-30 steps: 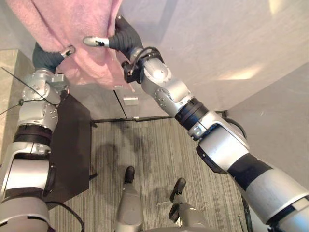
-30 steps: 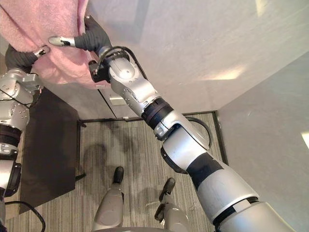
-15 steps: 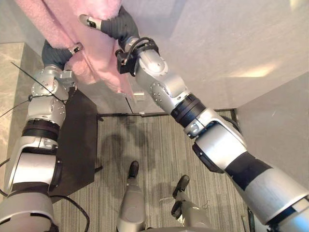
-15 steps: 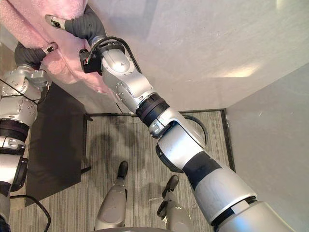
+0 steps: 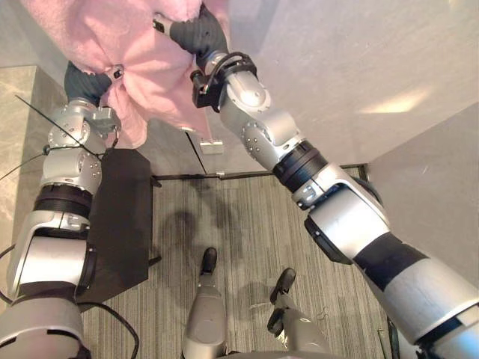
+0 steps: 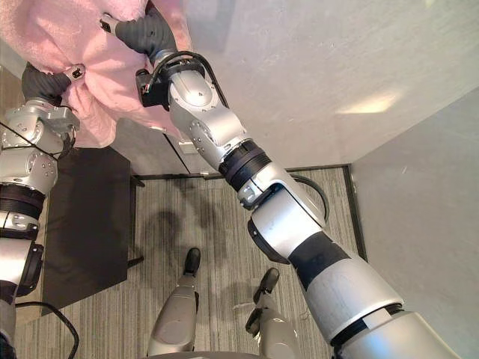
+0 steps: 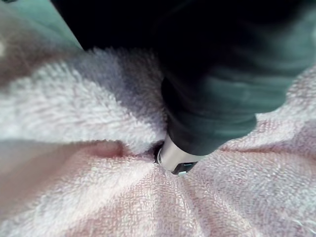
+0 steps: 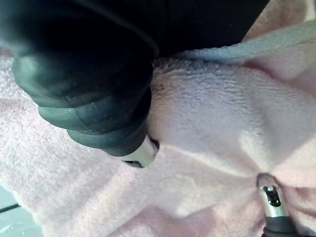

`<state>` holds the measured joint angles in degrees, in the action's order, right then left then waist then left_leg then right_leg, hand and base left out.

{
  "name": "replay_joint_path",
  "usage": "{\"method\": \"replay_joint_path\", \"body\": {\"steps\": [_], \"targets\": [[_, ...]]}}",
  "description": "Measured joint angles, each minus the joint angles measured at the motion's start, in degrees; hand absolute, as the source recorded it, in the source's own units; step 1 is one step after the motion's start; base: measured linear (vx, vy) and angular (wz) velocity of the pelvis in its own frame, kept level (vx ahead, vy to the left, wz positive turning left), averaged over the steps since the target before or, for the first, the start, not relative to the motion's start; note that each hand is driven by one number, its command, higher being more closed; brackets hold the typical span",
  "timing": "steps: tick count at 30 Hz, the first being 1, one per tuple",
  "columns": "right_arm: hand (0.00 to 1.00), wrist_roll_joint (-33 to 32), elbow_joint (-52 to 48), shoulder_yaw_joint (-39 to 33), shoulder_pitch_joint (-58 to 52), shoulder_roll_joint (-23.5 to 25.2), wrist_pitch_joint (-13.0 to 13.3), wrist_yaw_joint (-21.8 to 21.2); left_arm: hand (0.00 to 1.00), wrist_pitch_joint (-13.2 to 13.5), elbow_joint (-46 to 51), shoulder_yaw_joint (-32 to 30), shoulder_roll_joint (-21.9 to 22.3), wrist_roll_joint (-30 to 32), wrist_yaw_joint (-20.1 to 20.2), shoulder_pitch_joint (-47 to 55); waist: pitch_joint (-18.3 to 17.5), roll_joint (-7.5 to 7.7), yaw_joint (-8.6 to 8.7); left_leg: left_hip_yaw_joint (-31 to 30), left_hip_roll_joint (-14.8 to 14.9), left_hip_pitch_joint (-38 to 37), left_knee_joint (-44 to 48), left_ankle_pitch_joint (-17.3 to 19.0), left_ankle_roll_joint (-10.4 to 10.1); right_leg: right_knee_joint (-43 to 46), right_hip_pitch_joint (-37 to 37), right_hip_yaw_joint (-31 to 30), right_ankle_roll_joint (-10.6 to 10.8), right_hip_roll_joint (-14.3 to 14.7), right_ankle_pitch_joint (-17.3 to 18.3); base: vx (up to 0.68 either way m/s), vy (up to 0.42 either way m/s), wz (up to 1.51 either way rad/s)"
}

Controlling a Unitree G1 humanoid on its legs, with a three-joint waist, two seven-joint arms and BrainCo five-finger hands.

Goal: Organize washtable

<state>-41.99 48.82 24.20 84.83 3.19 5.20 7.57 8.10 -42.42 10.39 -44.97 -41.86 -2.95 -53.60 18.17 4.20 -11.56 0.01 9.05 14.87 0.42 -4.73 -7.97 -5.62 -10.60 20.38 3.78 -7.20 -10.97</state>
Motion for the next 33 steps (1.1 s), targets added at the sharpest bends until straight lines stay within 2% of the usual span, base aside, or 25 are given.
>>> {"method": "replay_joint_path", "body": {"steps": [16, 24, 25, 29, 33], "targets": [[1.0, 1.89, 4.27, -1.71, 1.63, -2.72, -0.43, -0.2, 1.0, 0.2, 0.98, -0.47, -0.28, -0.05, -0.08, -0.97, 0.73, -0.46, 1.24, 0.18, -0.03, -0.71, -0.54, -0.55, 0.04, 0.0, 0.36, -0.18, 0.0, -0.01, 0.0, 0.0, 0.0, 0.0], [1.0, 1.95, 7.83, -3.8, 3.23, -3.56, -1.48, -0.25, 1.0, 0.22, 1.92, -1.44, -0.28, -0.09, 0.33, -1.42, 0.96, -0.5, 1.37, 0.16, -0.05, -1.19, -1.69, -1.4, 0.06, -0.01, 0.32, -0.13, -0.03, -0.02, -0.02, 0.0, 0.0, 0.0], [0.0, 1.96, 8.41, -3.87, 3.31, -3.56, -1.53, -0.25, 0.0, 0.23, 1.95, -1.44, -0.28, -0.09, 0.35, -1.47, 0.97, -0.51, 1.4, 0.15, -0.07, -1.37, -2.23, -1.71, 0.07, -0.01, 0.32, -0.08, -0.03, -0.02, -0.02, 0.0, 0.0, 0.0], [0.0, 1.99, 9.29, -4.02, 3.31, -4.06, -1.68, -0.23, 0.0, 0.21, 1.62, -2.13, -0.57, -0.16, 0.24, -1.46, 0.98, -0.51, 1.4, 0.08, -0.1, -1.48, -2.55, -1.93, 0.07, -0.01, 0.32, 0.0, -0.03, -0.03, -0.02, 0.0, 0.0, 0.0], [0.0, 0.24, 9.39, -3.91, 3.3, -6.58, -1.74, -0.9, 0.0, 0.13, 0.69, -3.51, -1.48, -0.3, 0.21, -1.35, 0.98, -0.52, 1.34, 0.06, -0.1, -1.48, -2.56, -1.93, 0.07, -0.01, 0.32, 0.02, -0.02, -0.04, -0.02, 0.0, 0.0, 0.0]]}}
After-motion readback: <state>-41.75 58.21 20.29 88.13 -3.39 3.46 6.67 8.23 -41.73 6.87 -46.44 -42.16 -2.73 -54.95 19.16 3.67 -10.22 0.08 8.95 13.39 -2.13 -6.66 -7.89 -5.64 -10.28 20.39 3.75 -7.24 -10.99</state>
